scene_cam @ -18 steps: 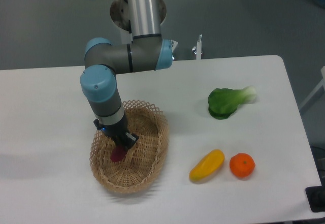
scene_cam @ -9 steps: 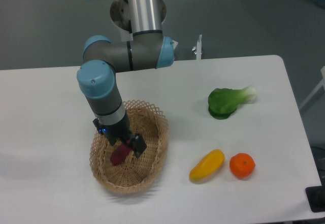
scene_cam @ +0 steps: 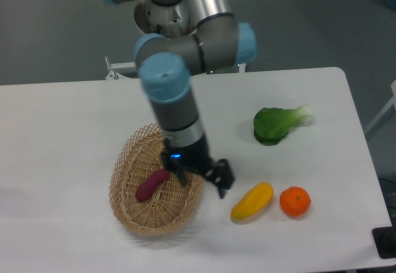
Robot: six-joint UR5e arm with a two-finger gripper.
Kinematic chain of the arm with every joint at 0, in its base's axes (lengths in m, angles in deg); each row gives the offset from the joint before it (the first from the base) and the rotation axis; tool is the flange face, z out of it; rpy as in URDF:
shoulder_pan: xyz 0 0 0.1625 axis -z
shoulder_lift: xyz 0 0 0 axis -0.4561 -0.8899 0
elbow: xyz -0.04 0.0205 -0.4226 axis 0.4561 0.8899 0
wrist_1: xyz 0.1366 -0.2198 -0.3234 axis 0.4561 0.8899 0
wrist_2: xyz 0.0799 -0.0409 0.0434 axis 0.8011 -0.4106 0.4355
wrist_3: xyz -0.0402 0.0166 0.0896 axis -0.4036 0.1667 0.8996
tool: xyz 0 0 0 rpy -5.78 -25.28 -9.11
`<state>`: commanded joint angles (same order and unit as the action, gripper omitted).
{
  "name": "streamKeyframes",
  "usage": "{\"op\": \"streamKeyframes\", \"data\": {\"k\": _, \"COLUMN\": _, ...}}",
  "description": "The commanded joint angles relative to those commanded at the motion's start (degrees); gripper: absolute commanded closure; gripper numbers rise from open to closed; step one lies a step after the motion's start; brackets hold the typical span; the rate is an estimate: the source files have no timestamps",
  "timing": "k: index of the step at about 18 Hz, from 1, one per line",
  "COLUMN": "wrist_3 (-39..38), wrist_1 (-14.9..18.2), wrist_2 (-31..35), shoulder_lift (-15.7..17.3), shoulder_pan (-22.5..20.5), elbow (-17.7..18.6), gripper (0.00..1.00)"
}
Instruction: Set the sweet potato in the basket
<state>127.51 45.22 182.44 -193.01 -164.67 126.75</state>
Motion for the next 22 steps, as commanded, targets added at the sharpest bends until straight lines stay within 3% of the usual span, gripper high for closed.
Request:
{"op": "streamKeyframes", "data": {"k": 2, "wrist_3": 3.52, "wrist_1": 2.56, "wrist_2": -1.06, "shoulder_lift": 0.00, "shoulder_pan": -2.29, "elbow": -0.97, "gripper": 0.00}}
{"op": "streamKeyframes", "data": {"k": 12, "wrist_3": 20.22, "wrist_1": 8.81, "wrist_2": -6.94, "shoulder_lift": 1.67, "shoulder_pan": -13.37, "elbow": -1.68, "gripper": 0.00}}
{"op": "streamKeyframes", "data": {"k": 22, "wrist_3": 22.87, "wrist_1": 9.16, "wrist_2": -7.92, "shoulder_lift": 2.11, "shoulder_pan": -15.05, "elbow": -1.59, "gripper": 0.00}}
